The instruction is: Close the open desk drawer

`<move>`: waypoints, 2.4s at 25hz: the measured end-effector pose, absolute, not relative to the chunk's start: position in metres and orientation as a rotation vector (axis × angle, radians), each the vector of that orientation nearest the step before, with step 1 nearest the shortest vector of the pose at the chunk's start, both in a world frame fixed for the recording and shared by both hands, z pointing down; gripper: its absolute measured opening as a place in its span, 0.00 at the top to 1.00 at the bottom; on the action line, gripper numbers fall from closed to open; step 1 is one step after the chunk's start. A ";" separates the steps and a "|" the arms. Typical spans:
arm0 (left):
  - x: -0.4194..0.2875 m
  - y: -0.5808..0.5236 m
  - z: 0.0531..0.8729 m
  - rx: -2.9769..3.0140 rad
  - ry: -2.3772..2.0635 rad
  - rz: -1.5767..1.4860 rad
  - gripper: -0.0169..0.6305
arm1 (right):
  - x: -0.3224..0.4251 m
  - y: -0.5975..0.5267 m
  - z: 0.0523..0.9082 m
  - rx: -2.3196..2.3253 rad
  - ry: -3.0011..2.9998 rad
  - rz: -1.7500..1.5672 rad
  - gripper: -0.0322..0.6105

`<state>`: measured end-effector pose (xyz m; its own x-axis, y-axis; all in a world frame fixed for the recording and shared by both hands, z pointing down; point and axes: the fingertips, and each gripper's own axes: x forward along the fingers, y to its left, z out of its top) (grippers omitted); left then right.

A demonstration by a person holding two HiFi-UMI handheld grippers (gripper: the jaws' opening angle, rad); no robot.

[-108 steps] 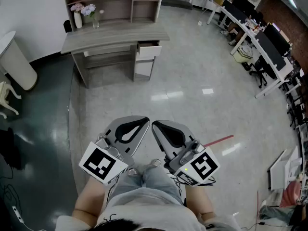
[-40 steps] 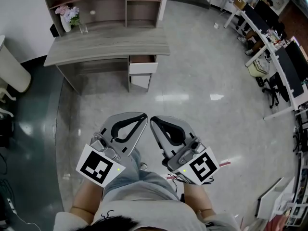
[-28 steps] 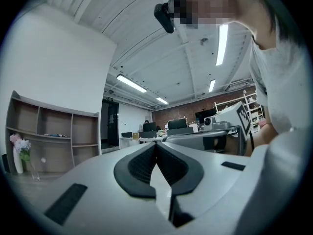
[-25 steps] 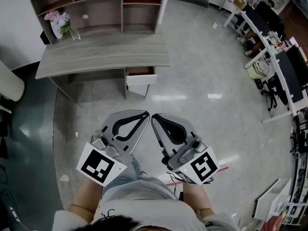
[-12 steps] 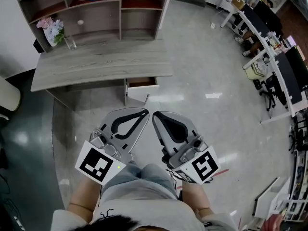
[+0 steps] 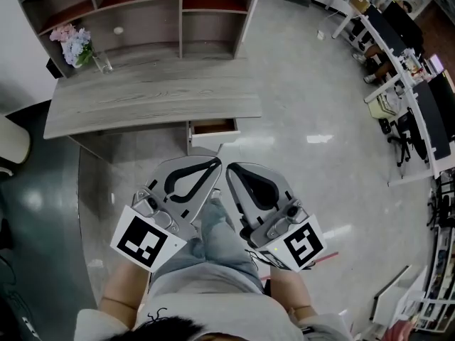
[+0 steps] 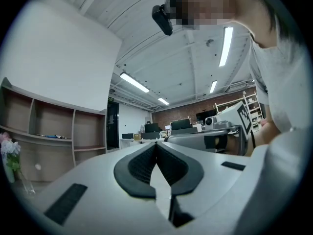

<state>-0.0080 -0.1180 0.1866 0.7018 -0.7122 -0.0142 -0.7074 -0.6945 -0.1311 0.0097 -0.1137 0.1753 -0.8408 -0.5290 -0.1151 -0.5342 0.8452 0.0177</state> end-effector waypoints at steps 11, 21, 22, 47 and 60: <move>-0.020 -0.188 0.200 -2.775 1.207 -0.043 0.96 | -0.005 -0.191 0.189 -0.739 2.918 0.091 0.94; -0.020 -0.240 0.238 -2.816 1.210 0.032 0.96 | -0.001 -0.254 0.245 -0.689 2.928 0.048 0.94; -0.021 -0.244 0.243 -2.822 1.214 0.038 0.96 | -0.001 -0.260 0.252 -0.696 2.919 0.036 0.94; -0.024 -0.269 0.398 -2.921 1.174 0.073 0.96 | -0.013 -0.306 0.475 -0.822 2.992 -0.014 0.94; -0.009 -0.272 0.450 -2.937 1.138 0.027 0.96 | -0.004 -0.323 0.564 -0.908 3.030 -0.101 0.94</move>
